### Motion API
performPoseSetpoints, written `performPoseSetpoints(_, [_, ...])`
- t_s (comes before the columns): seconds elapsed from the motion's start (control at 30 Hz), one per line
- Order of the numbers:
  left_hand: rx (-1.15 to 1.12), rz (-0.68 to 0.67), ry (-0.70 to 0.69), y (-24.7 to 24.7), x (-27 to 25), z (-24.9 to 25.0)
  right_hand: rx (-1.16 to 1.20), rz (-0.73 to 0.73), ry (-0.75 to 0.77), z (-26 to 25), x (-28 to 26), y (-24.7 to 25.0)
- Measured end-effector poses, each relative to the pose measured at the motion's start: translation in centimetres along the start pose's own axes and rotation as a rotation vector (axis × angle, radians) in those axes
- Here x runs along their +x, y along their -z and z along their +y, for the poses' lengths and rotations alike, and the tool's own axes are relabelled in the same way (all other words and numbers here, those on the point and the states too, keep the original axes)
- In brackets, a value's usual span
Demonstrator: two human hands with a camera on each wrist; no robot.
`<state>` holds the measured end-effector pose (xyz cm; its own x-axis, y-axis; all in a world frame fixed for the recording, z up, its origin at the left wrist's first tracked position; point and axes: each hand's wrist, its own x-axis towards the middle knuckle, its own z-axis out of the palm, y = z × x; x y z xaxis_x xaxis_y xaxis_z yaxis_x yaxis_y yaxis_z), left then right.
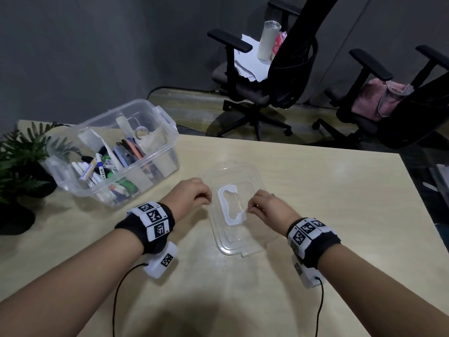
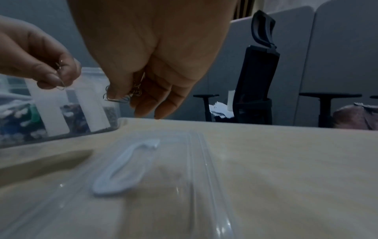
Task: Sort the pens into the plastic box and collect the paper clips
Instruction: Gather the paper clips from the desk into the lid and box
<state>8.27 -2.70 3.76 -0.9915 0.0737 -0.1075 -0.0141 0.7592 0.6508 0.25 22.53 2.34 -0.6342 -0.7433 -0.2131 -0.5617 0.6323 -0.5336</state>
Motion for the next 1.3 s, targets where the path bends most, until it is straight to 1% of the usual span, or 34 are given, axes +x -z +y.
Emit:
performPoseSetpoints(0.13, [-0.044, 0.260, 0.061, 5.4, -0.3, 0.7, -0.075, 0.003, 0.019, -3.4, 3.6, 2.7])
performPoseSetpoints(0.23, [-0.025, 0.444, 0.144, 9.2, -0.4, -0.6, -0.103, 0.025, 0.050, -6.0, 6.3, 4.0])
performPoseSetpoints(0.3, [0.008, 0.503, 0.199, 11.1, -0.1, -2.1, -0.100, 0.048, 0.063, -7.5, 8.1, 4.5])
performPoseSetpoints(0.37, [0.001, 0.529, 0.251, 12.2, 0.7, -3.6, -0.115, 0.078, 0.067, -9.0, 9.8, 4.7])
performPoseSetpoints(0.43, [0.005, 0.528, 0.310, 12.4, 1.6, -4.7, -0.098, 0.131, 0.062, -10.3, 11.4, 4.5])
performPoseSetpoints(0.47, [0.017, 0.506, 0.334, 12.2, 2.0, -5.2, -0.077, 0.161, 0.058, -10.9, 12.2, 4.3])
performPoseSetpoints(0.57, [0.026, 0.380, 0.391, 11.4, 2.5, -6.1, -0.044, 0.237, 0.053, -12.7, 14.4, 3.6])
performPoseSetpoints(0.63, [-0.005, 0.342, 0.389, 11.4, 2.5, -6.2, -0.071, 0.266, 0.047, -13.9, 15.8, 3.4])
performPoseSetpoints(0.77, [-0.021, 0.329, 0.356, 11.8, 1.9, -6.1, -0.115, 0.343, 0.058, -15.8, 18.5, 2.8])
performPoseSetpoints(0.83, [0.005, 0.286, 0.365, 11.5, 1.4, -6.0, -0.103, 0.317, 0.040, -16.2, 20.0, 2.3])
performPoseSetpoints(0.9, [0.044, 0.269, 0.362, 10.5, 0.9, -6.0, -0.133, 0.235, 0.021, -16.2, 21.3, 1.6])
performPoseSetpoints(1.0, [0.044, 0.348, 0.338, 9.2, 0.3, -6.2, -0.200, 0.166, 0.039, -15.4, 21.7, 1.1])
performPoseSetpoints(1.07, [0.044, 0.405, 0.315, 8.8, 0.1, -6.4, -0.223, 0.154, 0.073, -14.8, 21.2, 1.0])
performPoseSetpoints(1.13, [0.043, 0.411, 0.265, 8.5, 0.0, -6.5, -0.244, 0.144, 0.090, -14.3, 20.2, 1.1])
performPoseSetpoints(1.23, [0.061, 0.361, 0.110, 8.2, -0.3, -6.2, -0.261, 0.124, 0.076, -13.4, 18.1, 1.5])
performPoseSetpoints(1.3, [0.072, 0.304, 0.005, 8.1, -0.5, -5.9, -0.251, 0.112, 0.084, -12.5, 16.1, 1.6])
